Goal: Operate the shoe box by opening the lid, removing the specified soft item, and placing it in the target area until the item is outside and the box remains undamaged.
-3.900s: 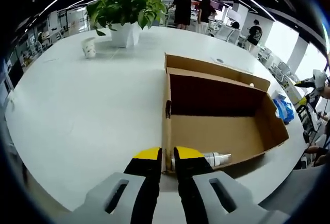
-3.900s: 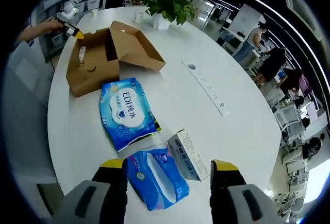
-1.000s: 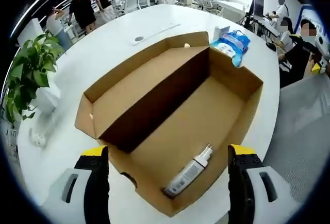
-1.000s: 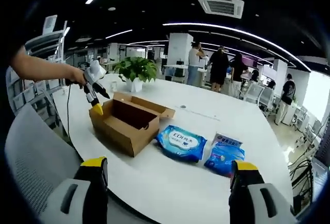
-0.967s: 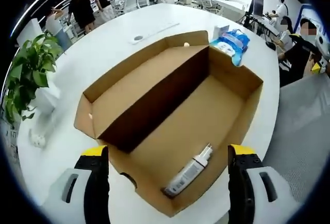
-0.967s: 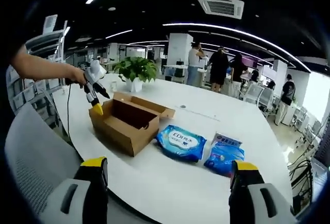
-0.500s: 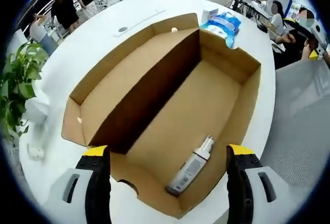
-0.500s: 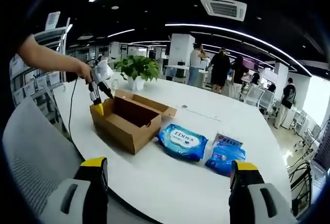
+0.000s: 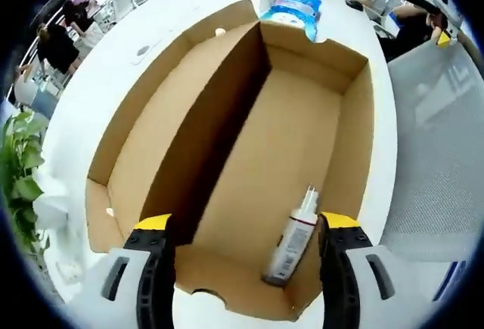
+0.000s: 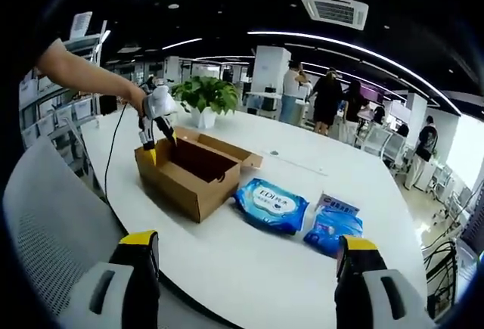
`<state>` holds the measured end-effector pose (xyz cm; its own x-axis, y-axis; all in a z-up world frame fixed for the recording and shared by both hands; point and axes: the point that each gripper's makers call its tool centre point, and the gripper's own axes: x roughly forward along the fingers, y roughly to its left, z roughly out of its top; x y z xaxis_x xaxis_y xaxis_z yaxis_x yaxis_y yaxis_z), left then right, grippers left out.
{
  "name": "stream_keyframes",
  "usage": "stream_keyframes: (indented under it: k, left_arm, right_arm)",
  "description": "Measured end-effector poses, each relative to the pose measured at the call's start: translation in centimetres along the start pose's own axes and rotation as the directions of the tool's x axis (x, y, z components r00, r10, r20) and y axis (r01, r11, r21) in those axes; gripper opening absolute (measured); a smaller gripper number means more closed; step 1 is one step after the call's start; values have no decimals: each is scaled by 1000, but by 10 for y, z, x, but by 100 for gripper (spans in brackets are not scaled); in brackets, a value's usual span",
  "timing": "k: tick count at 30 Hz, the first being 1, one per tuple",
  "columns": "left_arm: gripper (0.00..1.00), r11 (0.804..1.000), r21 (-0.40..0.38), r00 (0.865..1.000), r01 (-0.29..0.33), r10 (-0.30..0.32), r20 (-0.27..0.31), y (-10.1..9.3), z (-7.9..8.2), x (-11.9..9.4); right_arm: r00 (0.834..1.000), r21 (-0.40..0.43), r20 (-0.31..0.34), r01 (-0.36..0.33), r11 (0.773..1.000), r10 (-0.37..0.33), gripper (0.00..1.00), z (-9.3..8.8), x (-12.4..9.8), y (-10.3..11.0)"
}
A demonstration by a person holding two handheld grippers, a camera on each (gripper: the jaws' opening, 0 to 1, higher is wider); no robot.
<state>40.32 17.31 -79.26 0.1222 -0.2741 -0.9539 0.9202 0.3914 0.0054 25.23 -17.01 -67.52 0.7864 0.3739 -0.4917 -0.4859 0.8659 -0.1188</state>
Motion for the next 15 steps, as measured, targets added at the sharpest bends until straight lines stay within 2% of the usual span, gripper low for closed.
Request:
stream_keyframes:
  k: [2, 5, 8, 11, 15]
  left_arm:
    - [84, 999, 38, 1000, 17, -16, -27, -2, -3, 3]
    - [83, 994, 102, 997, 30, -23, -71, -1, -6, 8]
    - [82, 989, 140, 996, 39, -27, -89, -1, -6, 12]
    - [82, 986, 160, 994, 51, -35, -100, -2, -5, 15]
    - [81, 978, 197, 990, 70, -44, -135, -2, -10, 24]
  right_arm:
    - [1000, 8, 5, -1, 1000, 1, 99, 1, 0, 0]
    - [1000, 16, -2, -2, 1000, 2, 98, -1, 1, -1]
    - [1000, 11, -2, 1, 1000, -1, 97, -2, 1, -1]
    - [1000, 47, 5, 13, 999, -13, 93, -1, -1, -8]
    - [1000, 39, -10, 11, 999, -10, 93, -5, 0, -7]
